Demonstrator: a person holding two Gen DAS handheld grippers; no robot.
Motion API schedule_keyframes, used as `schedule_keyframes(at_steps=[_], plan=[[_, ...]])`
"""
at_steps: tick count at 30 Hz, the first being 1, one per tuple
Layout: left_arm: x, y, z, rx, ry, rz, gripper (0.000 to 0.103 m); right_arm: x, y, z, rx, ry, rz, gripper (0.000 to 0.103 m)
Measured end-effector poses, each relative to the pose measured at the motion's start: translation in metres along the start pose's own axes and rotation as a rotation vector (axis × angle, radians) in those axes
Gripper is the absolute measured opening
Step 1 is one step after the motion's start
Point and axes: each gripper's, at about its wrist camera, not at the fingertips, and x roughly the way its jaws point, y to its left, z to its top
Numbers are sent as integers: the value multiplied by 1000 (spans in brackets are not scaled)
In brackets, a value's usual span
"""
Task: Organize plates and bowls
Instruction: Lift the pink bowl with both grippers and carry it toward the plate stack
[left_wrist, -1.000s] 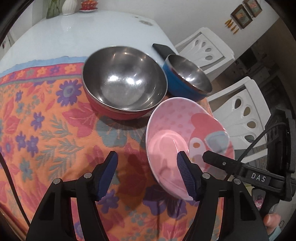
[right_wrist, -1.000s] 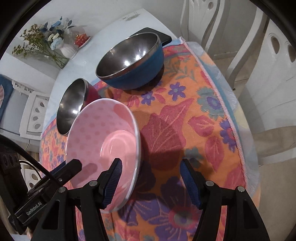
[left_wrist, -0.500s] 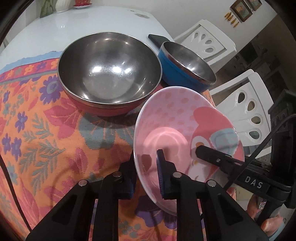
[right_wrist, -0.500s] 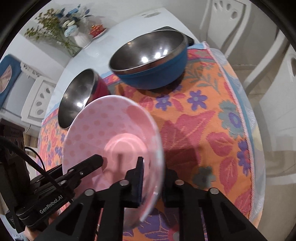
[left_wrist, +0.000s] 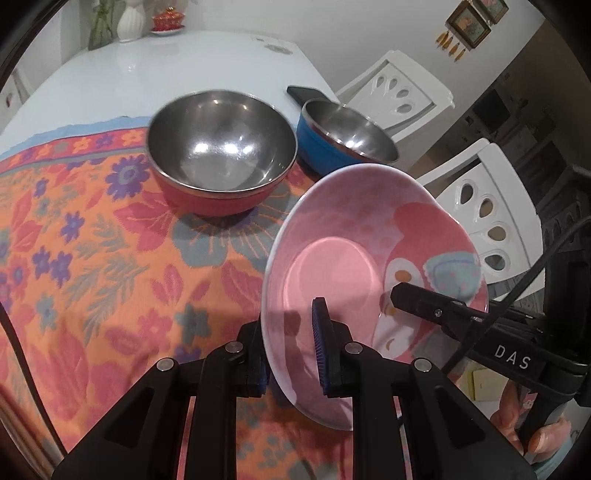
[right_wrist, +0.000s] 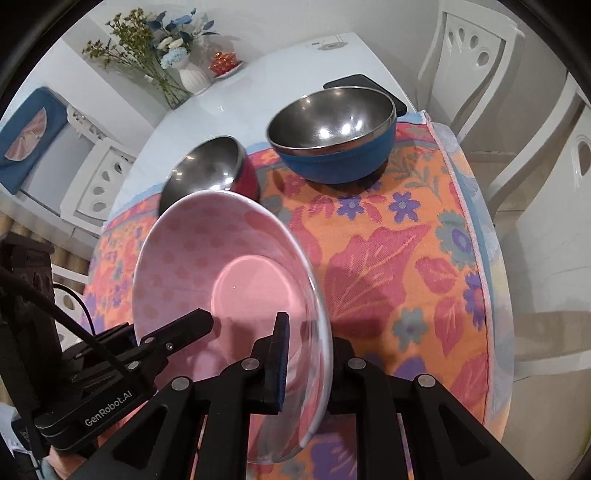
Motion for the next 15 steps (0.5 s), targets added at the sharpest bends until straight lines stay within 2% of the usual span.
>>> schedule_keyframes(at_steps=[7, 15], plan=[[-55, -11, -24, 5, -39, 22, 16, -40, 29, -27, 14, -3, 33, 15], [-91, 1, -73, -32, -20, 26, 16, -58, 59, -76, 28, 64, 40, 16]])
